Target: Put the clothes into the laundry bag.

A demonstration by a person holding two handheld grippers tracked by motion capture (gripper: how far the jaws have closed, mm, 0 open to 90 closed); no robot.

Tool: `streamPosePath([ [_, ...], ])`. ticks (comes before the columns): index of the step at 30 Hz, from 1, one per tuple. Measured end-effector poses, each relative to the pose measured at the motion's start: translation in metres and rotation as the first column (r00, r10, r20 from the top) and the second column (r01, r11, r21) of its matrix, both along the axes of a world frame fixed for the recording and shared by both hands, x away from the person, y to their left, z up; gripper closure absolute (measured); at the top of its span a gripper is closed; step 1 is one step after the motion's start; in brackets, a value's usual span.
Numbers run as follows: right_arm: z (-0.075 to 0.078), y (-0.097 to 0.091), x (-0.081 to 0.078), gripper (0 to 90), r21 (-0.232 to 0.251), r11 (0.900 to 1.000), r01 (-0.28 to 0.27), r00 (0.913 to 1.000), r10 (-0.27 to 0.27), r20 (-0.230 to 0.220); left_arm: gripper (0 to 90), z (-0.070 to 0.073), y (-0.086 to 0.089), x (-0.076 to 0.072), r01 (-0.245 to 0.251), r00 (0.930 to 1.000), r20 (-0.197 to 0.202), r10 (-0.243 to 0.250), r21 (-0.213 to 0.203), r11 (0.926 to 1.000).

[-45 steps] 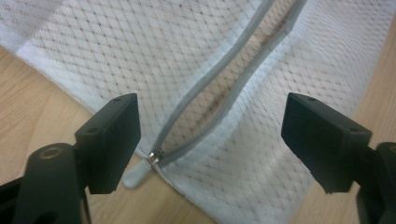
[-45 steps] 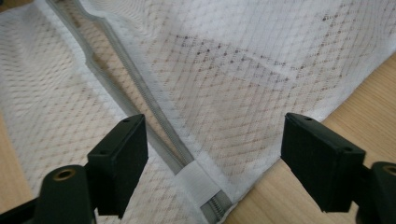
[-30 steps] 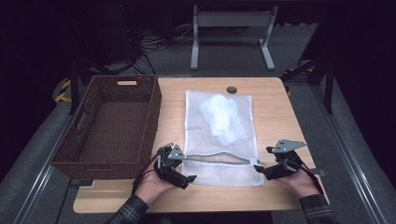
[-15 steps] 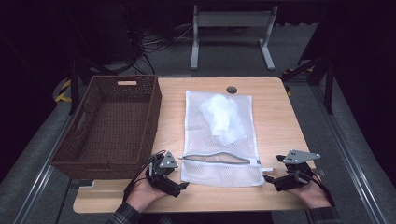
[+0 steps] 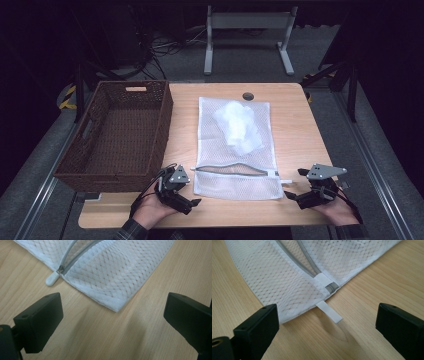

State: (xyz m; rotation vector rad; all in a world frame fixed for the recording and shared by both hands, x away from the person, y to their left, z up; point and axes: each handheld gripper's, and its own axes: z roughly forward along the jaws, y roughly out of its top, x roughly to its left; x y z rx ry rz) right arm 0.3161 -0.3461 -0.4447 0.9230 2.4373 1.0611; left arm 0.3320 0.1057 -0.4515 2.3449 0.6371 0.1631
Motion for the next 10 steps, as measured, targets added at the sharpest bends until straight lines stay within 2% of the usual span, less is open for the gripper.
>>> streamPosePath([
  [10,0.0003,0.0005,-0.0006,4.8,0.006,0.9999,-0.013,0.9999,0.012,0.005,3.3,-0.0003,-0.0009,-0.0001,0.004,1.0,-0.007,-0.003,0.006,1.0],
])
